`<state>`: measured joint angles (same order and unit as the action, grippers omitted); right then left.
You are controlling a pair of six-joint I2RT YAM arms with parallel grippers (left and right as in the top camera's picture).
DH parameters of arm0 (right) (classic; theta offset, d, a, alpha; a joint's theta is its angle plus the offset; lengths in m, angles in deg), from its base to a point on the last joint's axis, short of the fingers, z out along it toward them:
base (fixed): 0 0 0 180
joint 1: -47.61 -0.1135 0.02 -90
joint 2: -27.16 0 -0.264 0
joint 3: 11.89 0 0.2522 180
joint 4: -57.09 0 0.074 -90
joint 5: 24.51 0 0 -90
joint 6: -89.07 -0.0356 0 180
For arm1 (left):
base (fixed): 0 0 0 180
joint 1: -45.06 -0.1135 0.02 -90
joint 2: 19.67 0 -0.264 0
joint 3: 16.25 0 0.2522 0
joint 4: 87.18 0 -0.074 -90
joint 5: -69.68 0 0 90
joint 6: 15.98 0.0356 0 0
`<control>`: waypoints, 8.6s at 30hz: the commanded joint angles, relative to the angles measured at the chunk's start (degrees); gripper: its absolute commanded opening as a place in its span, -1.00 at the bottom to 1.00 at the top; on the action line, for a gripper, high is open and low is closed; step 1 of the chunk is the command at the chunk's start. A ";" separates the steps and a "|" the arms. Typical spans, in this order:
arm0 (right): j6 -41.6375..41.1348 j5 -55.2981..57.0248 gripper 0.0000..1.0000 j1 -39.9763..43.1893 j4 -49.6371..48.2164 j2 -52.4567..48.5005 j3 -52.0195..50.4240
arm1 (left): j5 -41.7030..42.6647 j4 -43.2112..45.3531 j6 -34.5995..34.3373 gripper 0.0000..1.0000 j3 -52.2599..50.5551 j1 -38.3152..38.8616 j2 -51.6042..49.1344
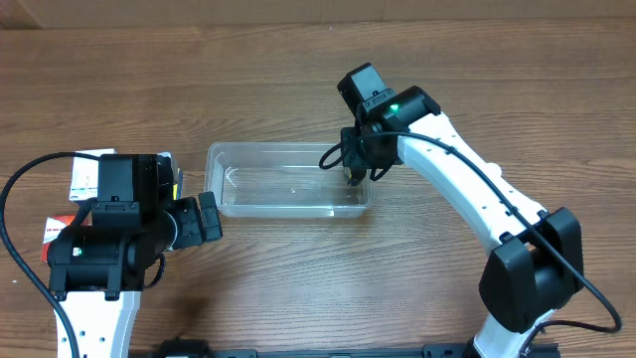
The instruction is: Pack container
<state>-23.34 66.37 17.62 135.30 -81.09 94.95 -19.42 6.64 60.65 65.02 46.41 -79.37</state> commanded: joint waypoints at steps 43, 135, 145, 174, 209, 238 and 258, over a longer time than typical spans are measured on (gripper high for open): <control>0.98 1.62 1.00 3.96 15.04 5.81 23.80 | 0.59 0.24 -0.37 1.00 1.29 -0.61 -0.24; 2.43 -1.84 -0.85 17.18 21.88 26.10 -0.66 | 0.57 0.28 -0.39 1.00 1.29 -0.61 -0.24; -4.46 1.46 -0.85 -3.17 19.45 26.56 -0.76 | 0.59 0.26 -0.37 1.00 1.29 -0.61 -0.24; -4.66 1.64 -0.85 -4.50 10.93 5.14 -1.01 | 0.59 0.24 -0.37 1.00 1.29 -0.61 -0.24; -5.97 1.57 -0.19 -4.39 11.28 5.03 -3.85 | 0.59 0.15 -0.37 1.00 1.29 -0.61 -0.24; -2.86 5.09 0.37 -4.79 10.12 5.05 -3.06 | 0.59 0.22 -0.37 1.00 1.29 -0.61 -0.24; -3.37 1.46 1.00 21.94 21.35 17.35 18.60 | -0.26 -0.48 -0.11 1.00 1.36 -0.63 -0.22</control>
<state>-26.18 73.19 32.70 153.22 -63.17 114.27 -19.42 6.57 60.65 65.06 46.41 -79.48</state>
